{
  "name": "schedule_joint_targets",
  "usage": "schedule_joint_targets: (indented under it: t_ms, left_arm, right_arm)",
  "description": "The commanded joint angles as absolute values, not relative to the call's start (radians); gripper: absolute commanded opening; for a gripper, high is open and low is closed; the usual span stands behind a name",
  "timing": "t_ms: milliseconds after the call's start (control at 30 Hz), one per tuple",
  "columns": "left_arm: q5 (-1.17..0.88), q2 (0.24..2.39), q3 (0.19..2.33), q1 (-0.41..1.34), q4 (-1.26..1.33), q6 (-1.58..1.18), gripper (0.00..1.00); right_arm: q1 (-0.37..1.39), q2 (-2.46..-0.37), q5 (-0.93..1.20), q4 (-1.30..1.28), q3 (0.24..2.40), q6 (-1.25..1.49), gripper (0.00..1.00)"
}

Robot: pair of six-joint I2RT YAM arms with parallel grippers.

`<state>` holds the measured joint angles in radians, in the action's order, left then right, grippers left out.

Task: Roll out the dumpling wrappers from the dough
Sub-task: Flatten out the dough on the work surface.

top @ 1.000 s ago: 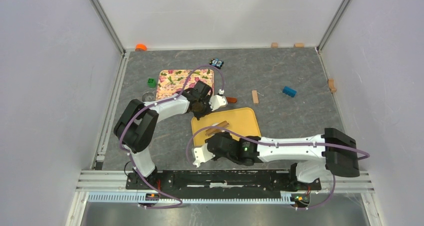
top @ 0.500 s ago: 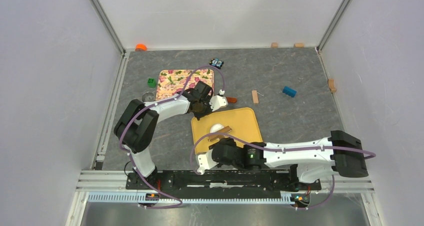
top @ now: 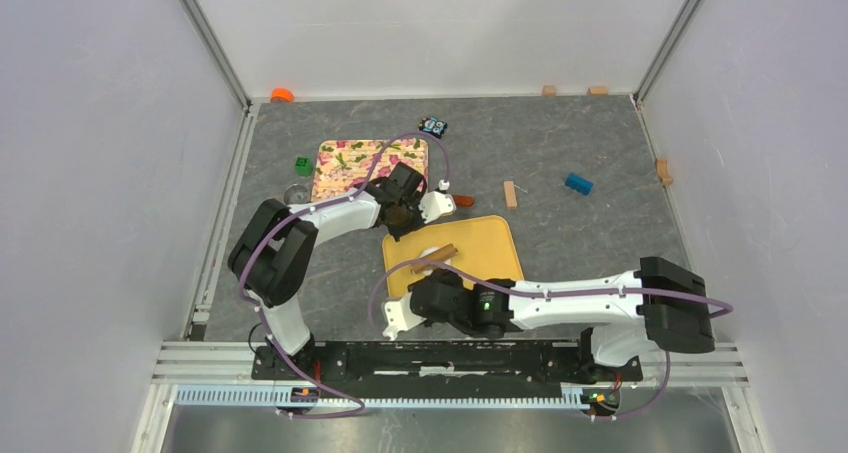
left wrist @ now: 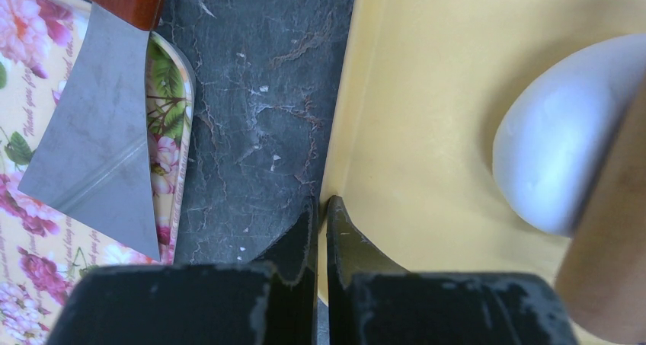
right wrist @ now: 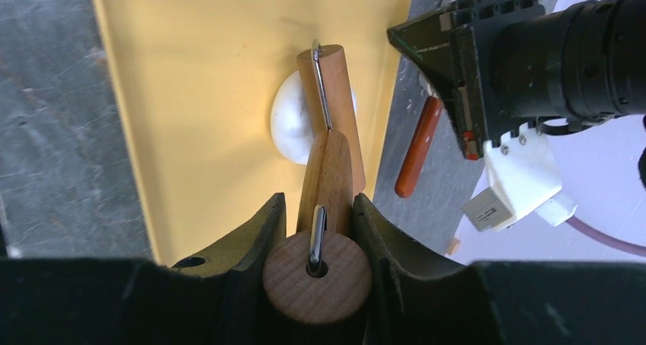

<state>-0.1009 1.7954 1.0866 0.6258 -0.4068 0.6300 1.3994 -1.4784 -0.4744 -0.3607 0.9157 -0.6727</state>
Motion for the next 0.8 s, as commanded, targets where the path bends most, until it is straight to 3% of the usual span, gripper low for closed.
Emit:
schedule_joint_targets:
  t_ms: [0,167,400,767]
  left_arm:
    - [-0.072,1.908,1.025,0.630,-0.419,0.662,0.02]
    - [-0.072,1.907,1.022,0.630,-0.416,0.661,0.02]
    - [-0.072,1.907,1.022,0.631,-0.415,0.661,0.02]
    - [-0.072,1.907,1.022,0.630,-0.415,0.661,0.02]
  right_arm:
    - [1.452,-1.462,-0.341,-0.582,0.823,-0.508,0.00]
    - [1.439,-1.444,-0.341,-0.518,0.798,-0.560,0.00]
    - [1.335,-1.576,-0.319,-0.424,0.878,-0.684,0.00]
    - [1.433,-1.459,-0.293,-0.562,0.795,-0.504,0.00]
